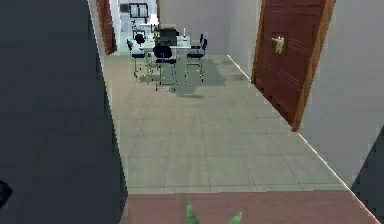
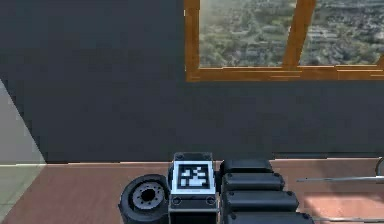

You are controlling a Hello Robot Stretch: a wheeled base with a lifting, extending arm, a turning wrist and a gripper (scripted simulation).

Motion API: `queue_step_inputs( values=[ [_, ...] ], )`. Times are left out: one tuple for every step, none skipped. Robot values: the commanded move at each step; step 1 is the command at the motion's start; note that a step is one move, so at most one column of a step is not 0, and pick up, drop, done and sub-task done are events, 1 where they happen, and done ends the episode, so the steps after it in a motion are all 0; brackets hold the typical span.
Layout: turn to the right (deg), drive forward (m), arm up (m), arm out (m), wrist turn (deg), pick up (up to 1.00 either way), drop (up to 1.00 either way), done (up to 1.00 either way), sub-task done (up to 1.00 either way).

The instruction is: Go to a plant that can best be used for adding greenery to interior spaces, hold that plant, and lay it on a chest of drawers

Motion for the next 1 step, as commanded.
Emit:
queue_step_inputs(
  values=[
    [0.0, 1.00, 0.00, 0.00, 0.0, 0.00, 0.00, 0.00, 0.00]
  ],
)
